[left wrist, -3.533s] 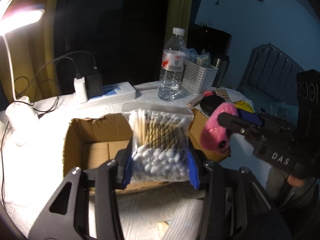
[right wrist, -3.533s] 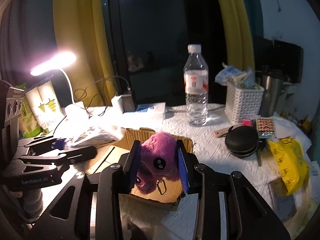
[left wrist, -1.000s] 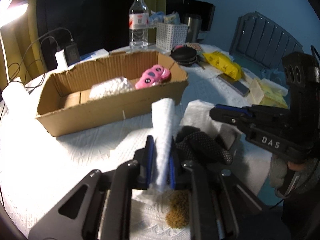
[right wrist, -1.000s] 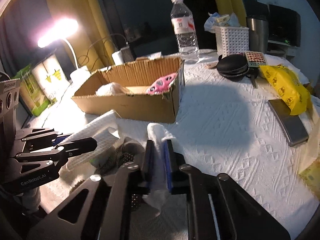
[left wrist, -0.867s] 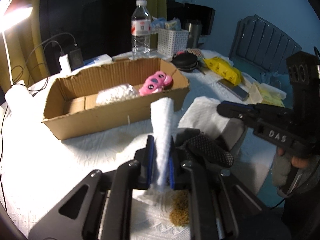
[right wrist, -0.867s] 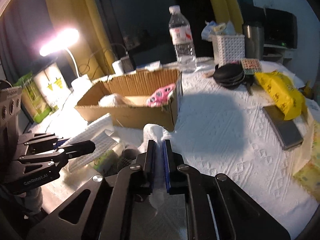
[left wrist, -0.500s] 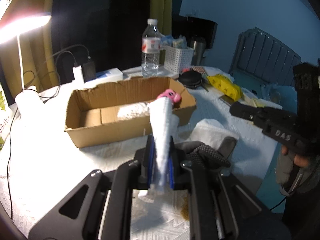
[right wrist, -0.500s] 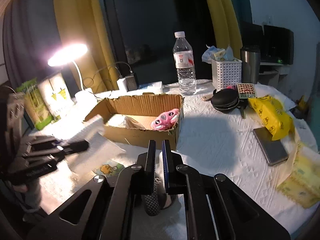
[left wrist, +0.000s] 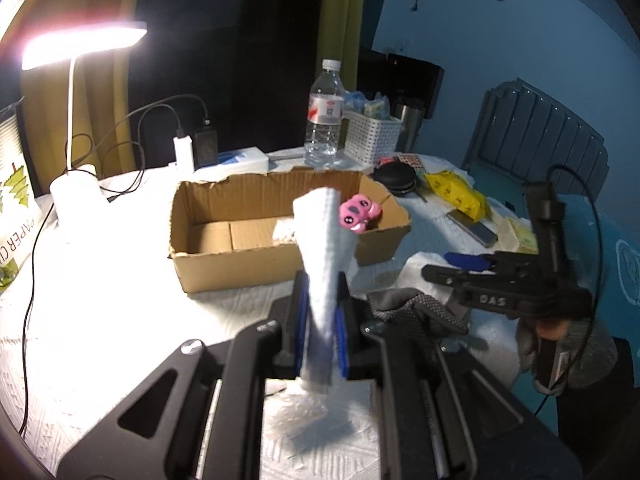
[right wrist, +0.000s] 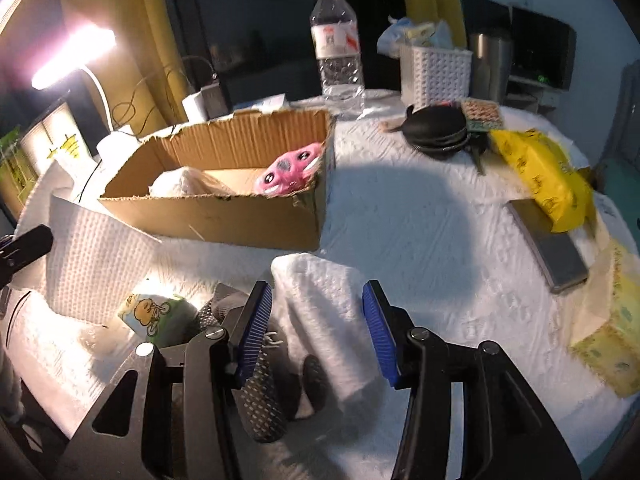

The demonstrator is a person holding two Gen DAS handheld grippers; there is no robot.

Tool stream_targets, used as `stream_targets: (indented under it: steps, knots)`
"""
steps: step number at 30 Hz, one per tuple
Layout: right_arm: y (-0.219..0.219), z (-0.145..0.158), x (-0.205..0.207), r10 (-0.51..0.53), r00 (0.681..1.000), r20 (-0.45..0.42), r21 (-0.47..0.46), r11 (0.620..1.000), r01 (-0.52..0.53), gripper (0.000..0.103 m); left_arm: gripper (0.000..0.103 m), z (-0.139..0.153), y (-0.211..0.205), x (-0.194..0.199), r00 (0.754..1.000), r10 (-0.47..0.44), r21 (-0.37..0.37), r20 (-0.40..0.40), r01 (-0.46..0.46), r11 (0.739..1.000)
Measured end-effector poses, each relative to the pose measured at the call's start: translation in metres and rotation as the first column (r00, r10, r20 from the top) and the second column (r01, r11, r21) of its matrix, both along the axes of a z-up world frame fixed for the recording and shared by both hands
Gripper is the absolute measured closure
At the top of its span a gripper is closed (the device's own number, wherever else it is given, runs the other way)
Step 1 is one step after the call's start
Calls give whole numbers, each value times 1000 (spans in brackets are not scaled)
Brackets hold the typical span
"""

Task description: Organize soft objects

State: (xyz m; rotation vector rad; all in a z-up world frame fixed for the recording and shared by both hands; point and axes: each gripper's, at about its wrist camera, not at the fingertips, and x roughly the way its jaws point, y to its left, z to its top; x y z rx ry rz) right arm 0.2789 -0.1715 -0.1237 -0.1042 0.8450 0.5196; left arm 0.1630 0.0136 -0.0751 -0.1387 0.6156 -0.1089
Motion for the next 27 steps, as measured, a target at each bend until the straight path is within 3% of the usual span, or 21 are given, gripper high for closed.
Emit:
stream_targets:
  steps: [2,3,4,9,16,19,22,25,27]
  knots:
    - [7,0,0,17,1000,0,-7,1000,-17,65,91,0,3,-2,1000,1,-3,7,-1,1000]
    - [12,-1,0,25,1000,2,-18,1000,-25,86,91,1,4,-3,1000,2,-6,11,-2,1000]
    - [16,-2,1,29,1000,3,-37,999,-29,96,91,1,5,-4,1000,2,-8,14,-2,1000]
    - [26,8,-7,47,998,45,-35,998,-46,98,91,8,14,-10,999,4,-15,37,-4,1000]
    - [28,58,-28,75,982,173,32,996,-82,98,91,17,26,-14,997,9,-25,72,-8,1000]
    - [29,79,-35,82,973,216,57,994,-96,98,91,12,28,-9,999,-5,-32,43,7,999]
    - [29,92,-40,79,966,246,74,992,-100,98,84,-2,29,2,999,-29,-59,-32,27,998]
    - [24,100,-42,68,962,266,89,992,-94,98,66,-18,26,12,996,-16,-53,-91,11,999]
    - [20,102,-43,61,961,270,101,991,-91,98,38,-25,24,16,994,-25,-59,-108,19,998]
